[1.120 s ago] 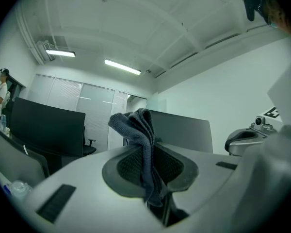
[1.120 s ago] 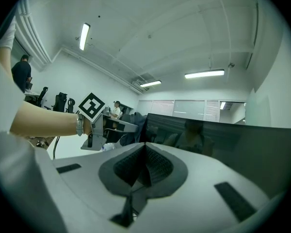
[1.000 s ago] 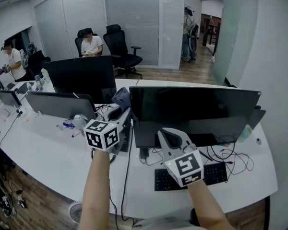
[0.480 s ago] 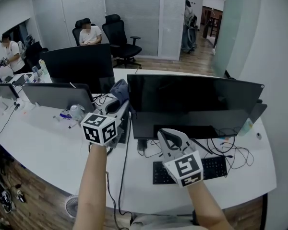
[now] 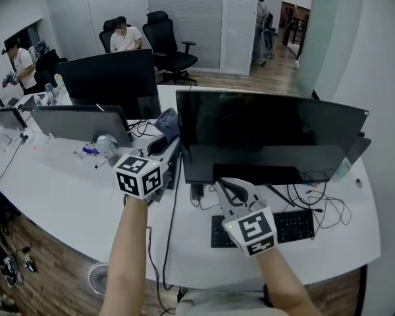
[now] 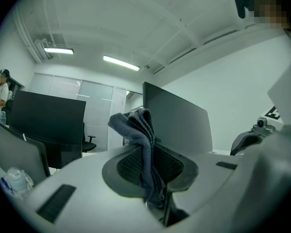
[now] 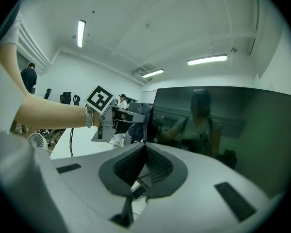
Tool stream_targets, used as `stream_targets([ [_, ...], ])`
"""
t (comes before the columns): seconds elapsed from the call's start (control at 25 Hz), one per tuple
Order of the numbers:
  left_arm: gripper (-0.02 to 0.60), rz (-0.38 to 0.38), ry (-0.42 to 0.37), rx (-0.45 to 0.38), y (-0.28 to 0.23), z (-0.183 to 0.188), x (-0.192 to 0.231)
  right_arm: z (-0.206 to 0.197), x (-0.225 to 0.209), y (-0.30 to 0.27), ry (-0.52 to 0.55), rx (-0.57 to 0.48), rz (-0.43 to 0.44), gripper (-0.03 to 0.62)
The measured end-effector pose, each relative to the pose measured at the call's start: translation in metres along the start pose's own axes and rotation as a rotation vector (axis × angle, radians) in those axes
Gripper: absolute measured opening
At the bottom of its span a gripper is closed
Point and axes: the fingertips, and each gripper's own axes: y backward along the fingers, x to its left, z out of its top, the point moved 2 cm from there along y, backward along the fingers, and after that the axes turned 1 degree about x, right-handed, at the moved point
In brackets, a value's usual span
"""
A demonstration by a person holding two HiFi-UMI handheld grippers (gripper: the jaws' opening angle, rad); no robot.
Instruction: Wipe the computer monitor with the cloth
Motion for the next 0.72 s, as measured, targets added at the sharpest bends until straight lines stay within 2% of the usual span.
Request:
stream_targets([
  [0.72,0.06,0.008,0.029,-0.009,0.003,-0.033,-0.006,-0.019,0.011,-0.012,-0.011,0.033,0.039,0.008],
])
